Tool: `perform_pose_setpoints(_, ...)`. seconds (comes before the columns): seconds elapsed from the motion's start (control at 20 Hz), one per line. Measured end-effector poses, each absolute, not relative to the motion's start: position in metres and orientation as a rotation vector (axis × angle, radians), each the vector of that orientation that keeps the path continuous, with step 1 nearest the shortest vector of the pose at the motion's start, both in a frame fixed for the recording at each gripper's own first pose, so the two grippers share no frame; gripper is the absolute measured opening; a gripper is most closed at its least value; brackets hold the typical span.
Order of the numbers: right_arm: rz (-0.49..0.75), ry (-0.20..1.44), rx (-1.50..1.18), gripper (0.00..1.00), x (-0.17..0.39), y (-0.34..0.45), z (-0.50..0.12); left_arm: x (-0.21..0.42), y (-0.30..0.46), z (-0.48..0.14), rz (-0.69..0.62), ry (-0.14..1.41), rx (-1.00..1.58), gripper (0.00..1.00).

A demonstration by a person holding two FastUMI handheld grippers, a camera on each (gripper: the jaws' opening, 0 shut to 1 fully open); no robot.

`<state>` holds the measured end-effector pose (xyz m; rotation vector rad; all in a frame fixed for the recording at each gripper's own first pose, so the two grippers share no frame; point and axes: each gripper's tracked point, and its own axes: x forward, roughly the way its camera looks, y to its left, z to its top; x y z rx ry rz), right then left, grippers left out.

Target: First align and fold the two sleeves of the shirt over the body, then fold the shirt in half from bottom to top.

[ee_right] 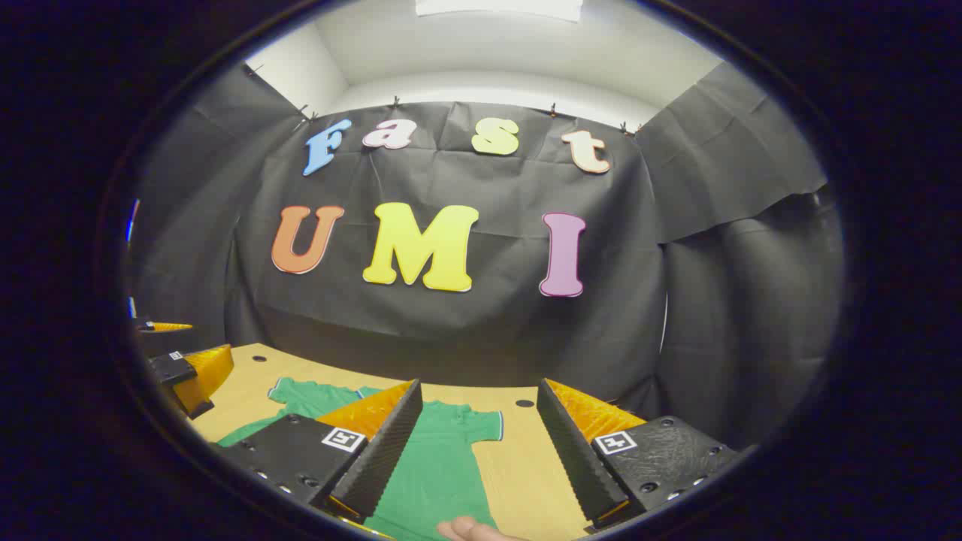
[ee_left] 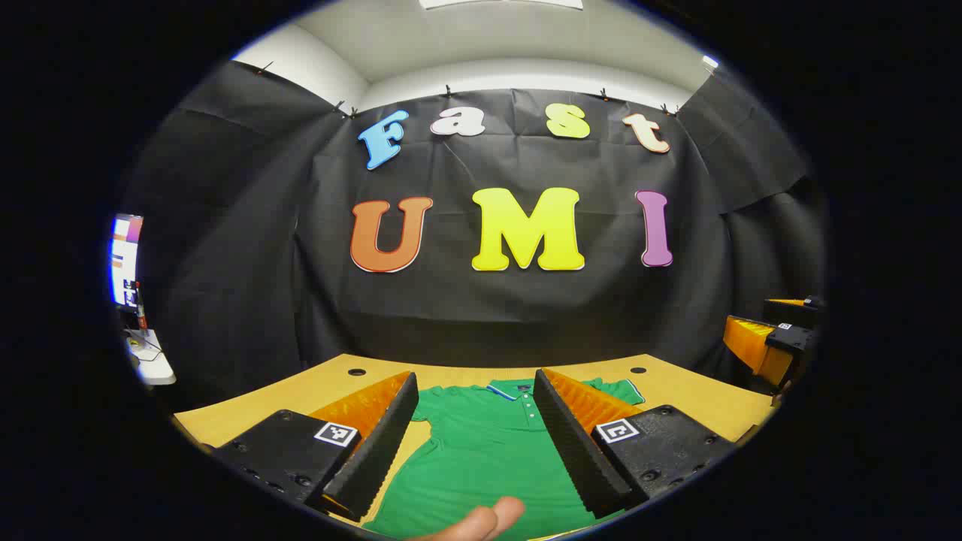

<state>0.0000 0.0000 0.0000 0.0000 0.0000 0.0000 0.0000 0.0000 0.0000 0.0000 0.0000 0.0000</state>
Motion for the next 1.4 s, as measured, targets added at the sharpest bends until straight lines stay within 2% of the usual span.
perform_pose_setpoints(0.45,-0.003,-0.046,-0.004,0.95,-0.011,-0.002,0.022,-0.004,-0.013,-0.004,-0.04,0.014,0.003,0.99)
perform_pose_setpoints(0.85,-0.025,-0.027,-0.017,0.96,0.001,-0.014,0.011,0.003,-0.02,-0.017,-0.053,0.043,0.002,0.99)
perform_pose_setpoints(1.05,-0.011,0.001,-0.014,0.95,0.035,-0.011,0.003,0.014,-0.017,-0.02,-0.03,0.064,0.018,0.99)
perform_pose_setpoints(1.1,-0.006,0.004,-0.014,0.94,0.046,-0.011,0.002,0.02,-0.017,-0.022,-0.027,0.075,0.029,0.94)
perform_pose_setpoints(1.15,-0.004,0.009,-0.014,0.96,0.059,-0.011,0.002,0.025,-0.015,-0.023,-0.014,0.083,0.036,0.94)
perform_pose_setpoints(1.2,-0.005,0.021,-0.013,0.95,0.074,-0.011,0.0,0.032,-0.012,-0.023,-0.003,0.088,0.038,0.99)
perform_pose_setpoints(1.4,-0.026,0.136,-0.056,0.96,0.148,-0.017,-0.034,0.063,-0.008,-0.021,0.018,0.074,0.006,0.99)
